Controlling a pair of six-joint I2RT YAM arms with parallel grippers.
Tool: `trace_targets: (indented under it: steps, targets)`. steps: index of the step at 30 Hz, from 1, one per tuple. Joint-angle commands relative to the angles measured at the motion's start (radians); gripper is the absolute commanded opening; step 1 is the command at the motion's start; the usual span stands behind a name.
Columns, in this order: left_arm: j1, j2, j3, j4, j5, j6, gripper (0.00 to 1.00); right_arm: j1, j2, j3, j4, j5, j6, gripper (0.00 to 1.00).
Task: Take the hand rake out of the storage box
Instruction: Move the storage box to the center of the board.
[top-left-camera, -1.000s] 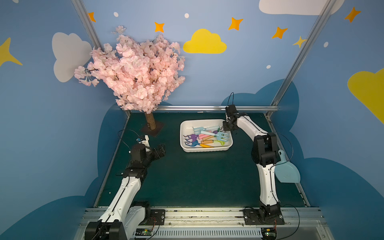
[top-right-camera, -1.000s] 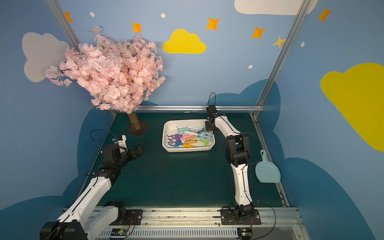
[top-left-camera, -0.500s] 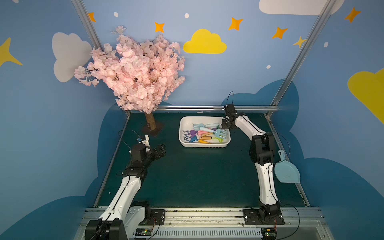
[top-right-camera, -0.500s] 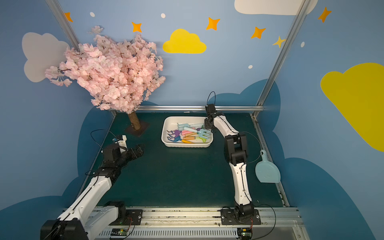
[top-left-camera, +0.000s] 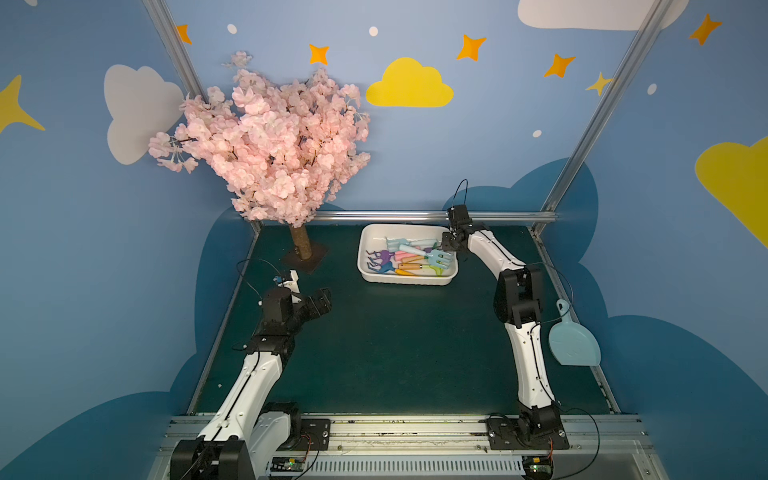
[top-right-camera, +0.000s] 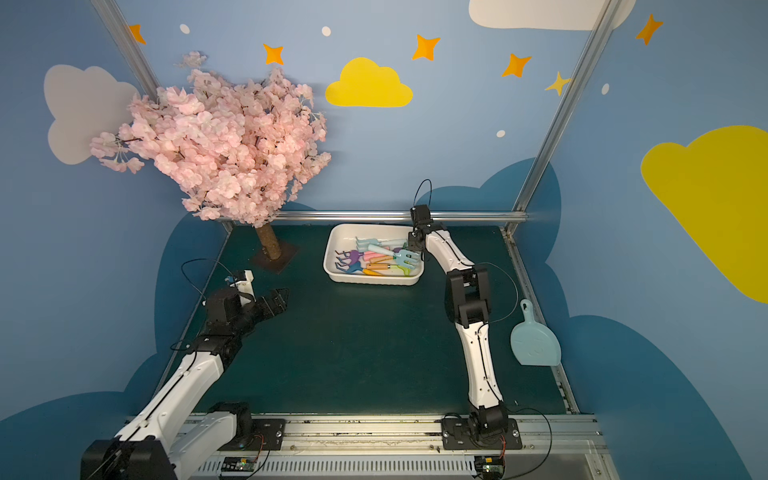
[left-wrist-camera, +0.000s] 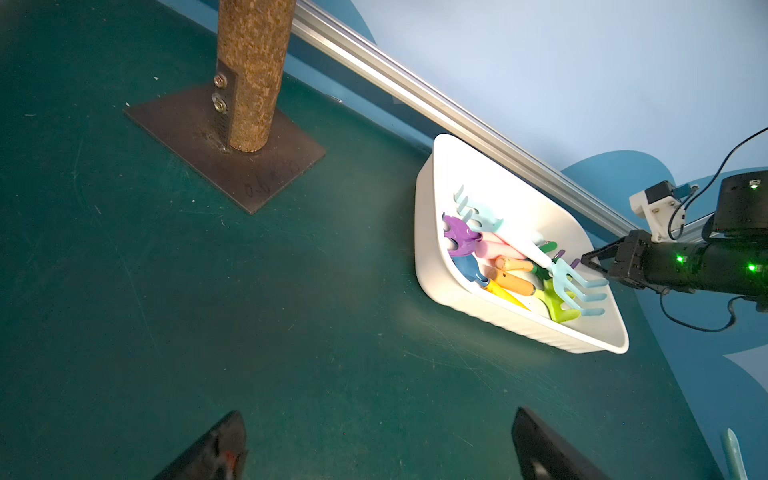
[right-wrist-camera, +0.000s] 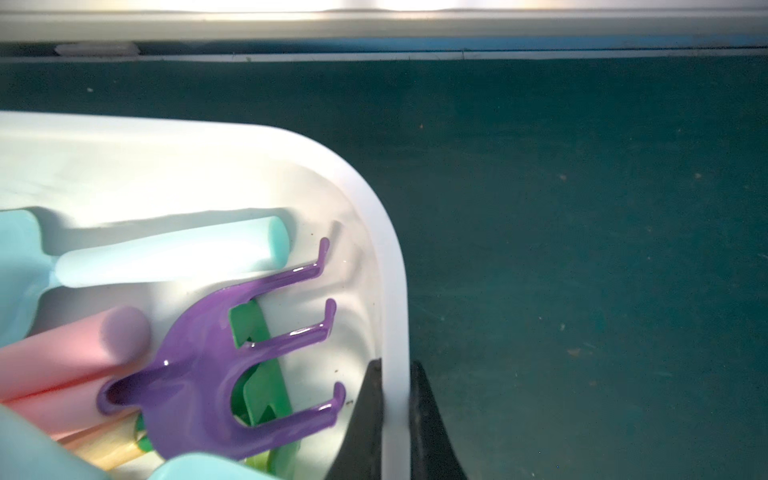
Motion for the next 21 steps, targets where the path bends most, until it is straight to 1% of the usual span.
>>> trace_targets:
  steps: [1, 4, 10, 15, 21]
  targets:
    - [0.000, 0.006, -0.004, 0.003, 0.014, 0.017, 1.00, -0.019, 0.066, 0.046, 0.079, 0.032, -0.004, 0.00]
    - [0.000, 0.006, -0.004, 0.005, 0.014, 0.016, 1.00, -0.018, 0.072, 0.056, 0.103, 0.019, -0.023, 0.00]
    - [-0.001, 0.011, -0.004, 0.005, 0.017, 0.017, 1.00, -0.019, 0.097, 0.103, 0.111, 0.030, -0.039, 0.00]
    - [-0.001, 0.007, -0.006, 0.008, 0.019, 0.017, 1.00, -0.023, 0.137, 0.153, 0.097, 0.055, -0.027, 0.00]
    - [0.000, 0.013, -0.004, 0.010, 0.022, 0.015, 1.00, -0.025, 0.149, 0.171, 0.109, 0.048, -0.017, 0.00]
